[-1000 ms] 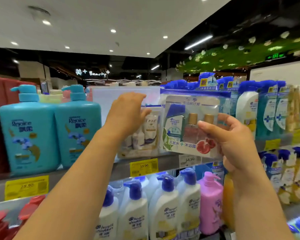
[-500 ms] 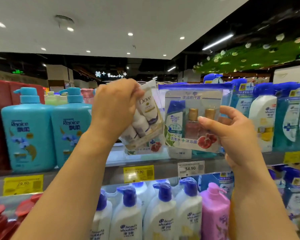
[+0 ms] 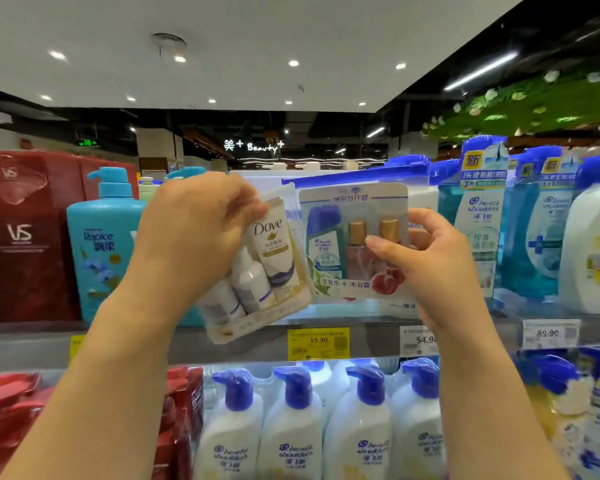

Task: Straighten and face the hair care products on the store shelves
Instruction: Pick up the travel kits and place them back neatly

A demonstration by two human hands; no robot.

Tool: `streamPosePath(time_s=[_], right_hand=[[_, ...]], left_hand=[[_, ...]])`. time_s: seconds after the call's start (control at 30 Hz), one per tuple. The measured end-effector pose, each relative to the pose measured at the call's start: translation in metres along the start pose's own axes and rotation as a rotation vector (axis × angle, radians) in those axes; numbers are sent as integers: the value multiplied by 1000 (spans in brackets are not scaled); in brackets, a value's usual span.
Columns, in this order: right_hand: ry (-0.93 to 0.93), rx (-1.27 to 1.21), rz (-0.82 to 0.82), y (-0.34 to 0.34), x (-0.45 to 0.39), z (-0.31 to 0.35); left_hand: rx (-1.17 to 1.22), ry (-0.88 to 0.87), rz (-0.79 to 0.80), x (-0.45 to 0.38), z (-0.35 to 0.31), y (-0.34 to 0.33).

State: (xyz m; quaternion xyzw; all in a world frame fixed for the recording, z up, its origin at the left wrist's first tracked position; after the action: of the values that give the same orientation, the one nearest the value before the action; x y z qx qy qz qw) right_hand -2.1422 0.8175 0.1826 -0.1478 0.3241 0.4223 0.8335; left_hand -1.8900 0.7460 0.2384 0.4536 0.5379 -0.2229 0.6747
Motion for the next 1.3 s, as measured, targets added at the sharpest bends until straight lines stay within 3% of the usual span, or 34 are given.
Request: streamPosePath(time_s=[0.13, 0.37, 0.6, 1.1, 1.23, 1.3], right_hand=[[-19, -3, 10, -19, -2, -6], [-105, 47, 132, -48, -1, -21], [-202, 118, 95, -54, -3, -32], [-63, 959, -145, -45, 27, -7], [-31, 959, -147, -33, 32, -4], [78, 762, -197, -27, 39, -1]], left_hand=[[75, 7, 25, 8, 1, 13], [339, 69, 214, 32, 6, 4], [379, 91, 305, 47, 15, -15], [369, 108, 351, 52, 4, -23], [342, 128, 349, 52, -5, -23], [329, 144, 342, 52, -11, -21]])
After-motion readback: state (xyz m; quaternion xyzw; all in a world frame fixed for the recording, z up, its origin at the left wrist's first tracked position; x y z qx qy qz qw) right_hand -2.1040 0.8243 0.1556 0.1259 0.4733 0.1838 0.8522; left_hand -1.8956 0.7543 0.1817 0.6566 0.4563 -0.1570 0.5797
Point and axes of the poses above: each hand's wrist, its own x-axis away from the middle knuckle, its own y-axis out of the back of the hand, z = x × y, the point moved 1 cm from there along -x, towards the middle knuckle, and after that the axes turned 4 degrees about z, right-handed, at the moved point
